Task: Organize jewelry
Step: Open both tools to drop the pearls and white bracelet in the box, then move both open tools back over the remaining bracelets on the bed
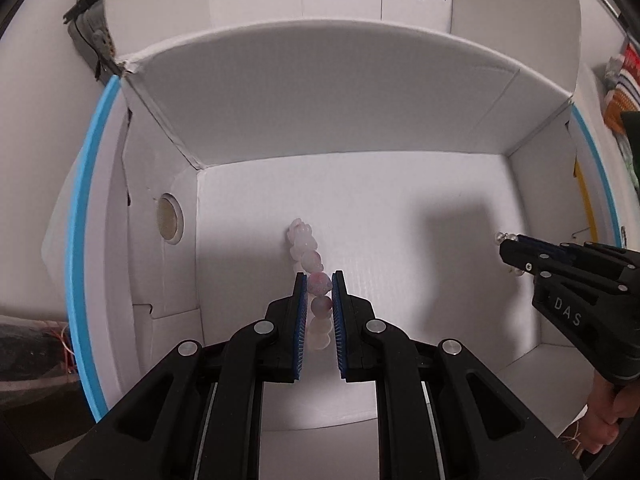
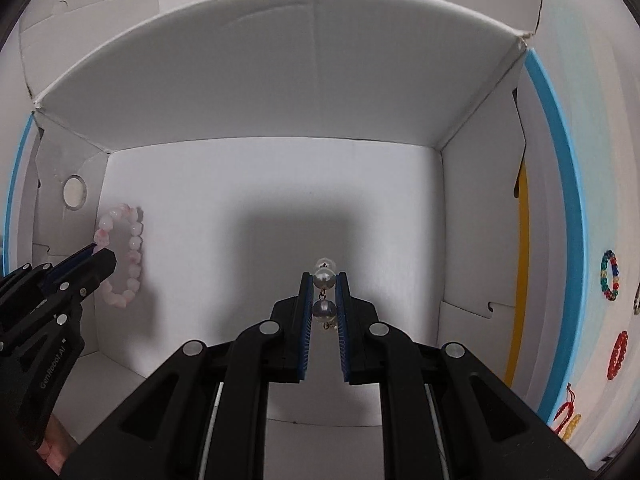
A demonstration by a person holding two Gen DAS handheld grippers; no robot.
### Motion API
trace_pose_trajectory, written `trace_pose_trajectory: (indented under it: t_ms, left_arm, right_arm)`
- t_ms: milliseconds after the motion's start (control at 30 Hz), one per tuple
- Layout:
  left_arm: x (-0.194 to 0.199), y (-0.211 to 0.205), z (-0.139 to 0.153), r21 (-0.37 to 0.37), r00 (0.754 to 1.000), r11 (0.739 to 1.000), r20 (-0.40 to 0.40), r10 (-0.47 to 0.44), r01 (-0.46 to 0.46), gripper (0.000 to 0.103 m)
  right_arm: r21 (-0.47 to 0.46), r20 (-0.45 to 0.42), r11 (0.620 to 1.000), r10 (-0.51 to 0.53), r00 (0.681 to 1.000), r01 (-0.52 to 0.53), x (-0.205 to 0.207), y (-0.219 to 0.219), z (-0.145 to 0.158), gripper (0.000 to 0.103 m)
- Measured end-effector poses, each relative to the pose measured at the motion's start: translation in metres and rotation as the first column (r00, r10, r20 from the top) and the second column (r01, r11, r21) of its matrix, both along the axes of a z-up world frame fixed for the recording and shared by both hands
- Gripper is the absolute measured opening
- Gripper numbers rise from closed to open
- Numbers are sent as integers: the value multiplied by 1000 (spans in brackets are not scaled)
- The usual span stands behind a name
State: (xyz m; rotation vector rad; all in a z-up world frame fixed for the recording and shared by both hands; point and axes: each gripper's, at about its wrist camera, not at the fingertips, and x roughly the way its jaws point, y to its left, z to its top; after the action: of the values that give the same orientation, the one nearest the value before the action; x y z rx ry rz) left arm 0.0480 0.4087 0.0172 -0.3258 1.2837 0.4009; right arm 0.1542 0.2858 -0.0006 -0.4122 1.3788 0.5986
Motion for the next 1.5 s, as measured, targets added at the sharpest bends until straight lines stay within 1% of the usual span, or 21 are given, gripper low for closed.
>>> trace_pose_trajectory:
  t_ms: [67, 133, 300, 367, 400, 433, 467, 533, 633, 733, 767, 800, 867, 933, 967, 1033, 1100, 1133, 1233, 1400, 1500]
  left_arm:
    - [1, 2, -2, -19, 1000, 1000, -11, 3, -3, 12]
    - [1, 3, -4, -17, 1000, 1000, -24, 6, -6, 12]
    - [-1, 5, -5, -16, 1000, 1000, -25, 8, -8, 13]
    - [6, 3, -8, -14, 1000, 1000, -22, 7, -7, 14]
    - [5, 3, -6, -15, 1000, 1000, -14, 7, -7, 14]
    - [3, 1, -4, -11, 1000, 1000, -4, 0, 0, 14]
    - [1, -1, -1, -2, 1000, 1000, 1, -7, 7, 15]
    - [-3, -3, 6, 19, 1000, 1000, 24, -9, 8, 29]
    - [-13, -7, 24, 77, 998, 997, 68, -4, -1, 44]
    - [-24, -13, 43, 127, 992, 992, 125, 5, -21, 70]
    - [-27, -14, 48, 136, 990, 990, 143, 8, -28, 74]
    - [-31, -15, 54, 143, 987, 989, 161, 13, -36, 80]
    - [-40, -19, 67, 157, 980, 986, 199, 20, -52, 85]
    - [-47, -24, 78, 178, 972, 982, 234, 24, -67, 93]
    - [-51, -26, 84, 190, 968, 979, 249, 28, -77, 94]
    - [-59, -32, 94, 214, 958, 971, 285, 37, -101, 98]
    - [-69, -36, 103, 224, 947, 967, 319, 45, -122, 98]
    - [-72, -39, 106, 224, 942, 966, 332, 47, -127, 98]
    - [-82, -54, 115, 236, 928, 962, 369, 43, -138, 98]
    - [-88, -82, 117, 241, 915, 963, 403, 13, -120, 98]
    - [-85, -102, 115, 241, 912, 966, 411, -15, -92, 98]
  right_arm:
    - [-15, -11, 1000, 1, 1000, -1, 1, 2, -3, 11]
    - [-31, -20, 1000, 1, 1000, -2, 7, 9, -6, 11]
    - [-64, -38, 998, 6, 999, -9, 9, 12, -12, 12]
    - [-65, -33, 998, 5, 999, -7, 9, 13, -11, 13]
    - [-69, -29, 998, 8, 1000, -10, 8, 13, -10, 15]
    - [-73, -26, 997, 21, 999, -23, 9, 17, -11, 30]
    - [-78, -14, 996, 35, 999, -36, 8, 19, -10, 47]
    - [-62, 41, 997, 47, 998, -45, 4, 18, 2, 60]
    - [-24, 67, 997, 69, 995, -67, -3, 15, 18, 68]
    - [18, 109, 997, 76, 991, -78, -11, 10, 38, 80]
    - [39, 121, 996, 79, 989, -84, -14, 7, 45, 85]
    - [48, 128, 995, 80, 989, -87, -11, 5, 52, 87]
    - [78, 160, 993, 76, 984, -89, -15, -1, 67, 92]
    - [103, 176, 991, 71, 982, -90, -18, -10, 76, 95]
    - [111, 188, 990, 65, 980, -87, -30, -19, 78, 95]
    - [137, 216, 988, 46, 975, -77, -34, -32, 88, 95]
    - [160, 259, 985, 20, 966, -63, -38, -44, 98, 95]
    - [173, 275, 983, 10, 961, -59, -44, -59, 108, 95]
    - [204, 332, 978, -29, 943, -41, -48, -78, 119, 96]
    - [250, 430, 968, -100, 897, -12, -62, -119, 135, 96]
    - [268, 459, 963, -134, 878, 7, -64, -142, 139, 95]
